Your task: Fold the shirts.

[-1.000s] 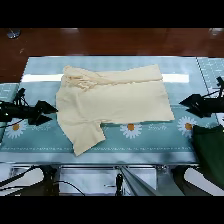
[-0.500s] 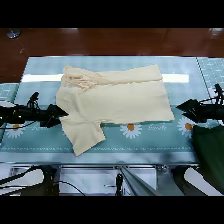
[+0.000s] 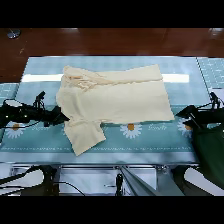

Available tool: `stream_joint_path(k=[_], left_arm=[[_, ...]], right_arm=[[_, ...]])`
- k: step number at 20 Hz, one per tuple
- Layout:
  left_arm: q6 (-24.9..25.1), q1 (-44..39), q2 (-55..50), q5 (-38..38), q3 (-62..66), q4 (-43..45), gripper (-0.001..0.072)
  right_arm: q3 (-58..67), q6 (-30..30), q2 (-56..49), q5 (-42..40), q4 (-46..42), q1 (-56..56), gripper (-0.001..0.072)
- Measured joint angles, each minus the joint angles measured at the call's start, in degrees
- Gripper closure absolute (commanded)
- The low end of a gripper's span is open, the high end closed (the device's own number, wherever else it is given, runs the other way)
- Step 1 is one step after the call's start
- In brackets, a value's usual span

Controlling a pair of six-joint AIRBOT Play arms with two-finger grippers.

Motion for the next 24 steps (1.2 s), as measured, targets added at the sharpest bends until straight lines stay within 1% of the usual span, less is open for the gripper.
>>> stream_joint_path(k=[5, 7, 8, 9, 10, 12, 14, 17, 19, 21, 23, 24], left_arm=[[0.1, -0.3, 0.0, 0.2, 0.0, -0.1, 0.0681], [0.1, -0.4, 0.0, 0.3, 0.0, -0.1, 0.0681], [0.1, -0.5, 0.0, 0.4, 0.0, -0.1, 0.0681], [0.1, -0.7, 0.0, 0.4, 0.0, -0.1, 0.0681], [0.1, -0.9, 0.0, 0.5, 0.0, -0.2, 0.0681], [0.1, -1.0, 0.0, 0.3, 0.1, -0.2, 0.0682], [0.0, -0.6, 0.1, -1.4, 1.4, -0.3, 0.0682], [0.4, 0.5, 2.7, -4.2, 8.6, -5.1, 0.0682], [1.4, 1.0, 5.6, -4.7, 17.5, -12.4, 0.0682], [2.0, 1.3, 8.4, -4.8, 29.2, -18.4, 0.0683], [0.5, 1.5, 11.2, -3.9, 42.3, -19.7, 0.0684], [-1.8, 1.6, 12.5, -3.7, 49.3, -17.9, 0.0684]], right_arm=[[1.3, 0.0, -6.1, -1.5, 3.1, 3.8, 0.0085], [3.3, 0.8, -8.7, -1.8, 4.1, 6.3, 0.0118], [4.3, 1.1, -10.0, -2.1, 4.6, 7.7, 0.0258], [5.4, 1.2, -11.3, -2.9, 4.4, 9.2, 0.0628], [6.4, 1.2, -12.5, -3.6, 3.6, 10.6, 0.069], [9.1, 1.1, -13.9, -4.0, 3.7, 13.3, 0.069], [14.1, 0.9, -14.6, -1.9, 3.4, 15.1, 0.0691], [27.6, 1.2, -14.2, 2.7, 3.0, 16.2, 0.0691], [40.3, 2.3, -12.7, 5.4, 2.9, 16.5, 0.0691], [53.9, 3.8, -10.0, 7.0, 2.0, 16.7, 0.069], [64.8, 4.7, -5.8, 7.9, 0.3, 17.0, 0.0691], [68.7, 5.2, -2.7, 8.0, -0.7, 17.1, 0.0691]])
